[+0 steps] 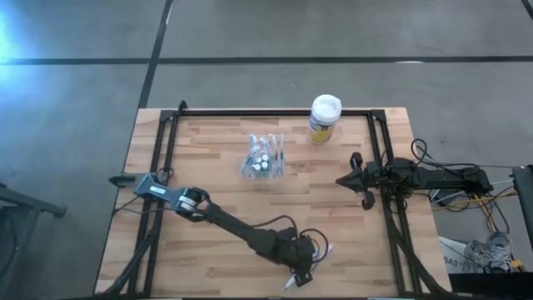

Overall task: Pick & Place toothbrushing station
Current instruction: Put the blue toothbrush into the transparent organizer

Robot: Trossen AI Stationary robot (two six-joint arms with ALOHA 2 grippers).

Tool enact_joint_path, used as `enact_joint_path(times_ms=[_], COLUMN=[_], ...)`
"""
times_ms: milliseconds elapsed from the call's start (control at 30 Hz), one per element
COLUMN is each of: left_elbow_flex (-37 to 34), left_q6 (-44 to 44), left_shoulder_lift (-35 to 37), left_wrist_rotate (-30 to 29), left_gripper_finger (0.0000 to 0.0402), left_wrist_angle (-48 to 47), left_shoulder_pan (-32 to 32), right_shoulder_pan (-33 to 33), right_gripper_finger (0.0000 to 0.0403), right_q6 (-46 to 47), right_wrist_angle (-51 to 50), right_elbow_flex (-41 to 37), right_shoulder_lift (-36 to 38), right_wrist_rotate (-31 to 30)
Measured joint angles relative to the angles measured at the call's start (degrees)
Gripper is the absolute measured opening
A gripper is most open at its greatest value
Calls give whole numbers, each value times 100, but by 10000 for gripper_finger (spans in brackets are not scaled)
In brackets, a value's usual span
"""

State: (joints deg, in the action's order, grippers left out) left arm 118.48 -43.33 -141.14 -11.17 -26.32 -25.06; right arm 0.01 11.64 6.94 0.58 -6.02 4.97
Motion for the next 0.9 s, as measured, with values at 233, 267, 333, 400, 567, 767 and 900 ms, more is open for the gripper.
enact_joint_path(times_ms=[233, 267, 333, 400, 567, 767, 900], left_elbow_flex=[-418, -421, -424, -429, -442, -455, -451], left_q6=[213, 309, 523, 794, 1365, 1996, 2469], left_shoulder_lift=[26, 26, 26, 35, 177, 659, 1237], left_wrist_rotate=[173, 171, 170, 177, 284, 19, -466], left_gripper_finger=[190, 185, 163, 123, 14, 4, 3], left_wrist_angle=[710, 713, 704, 682, 400, -361, -880], left_shoulder_pan=[1, 0, 2, 3, 37, 118, 136], right_shoulder_pan=[0, 0, -2, -2, -2, -2, -6], right_gripper_finger=[8, 8, 8, 8, 8, 8, 8], right_q6=[-28, -35, -85, -165, -392, -646, -835], right_wrist_angle=[45, 82, 155, 240, 561, 917, 1358], right_elbow_flex=[-6, -4, -5, -7, -7, -7, -5], right_shoulder_lift=[-2, -8, -4, -4, -4, 2, -2], right_wrist_rotate=[-17, -16, -15, -17, -44, -59, -62])
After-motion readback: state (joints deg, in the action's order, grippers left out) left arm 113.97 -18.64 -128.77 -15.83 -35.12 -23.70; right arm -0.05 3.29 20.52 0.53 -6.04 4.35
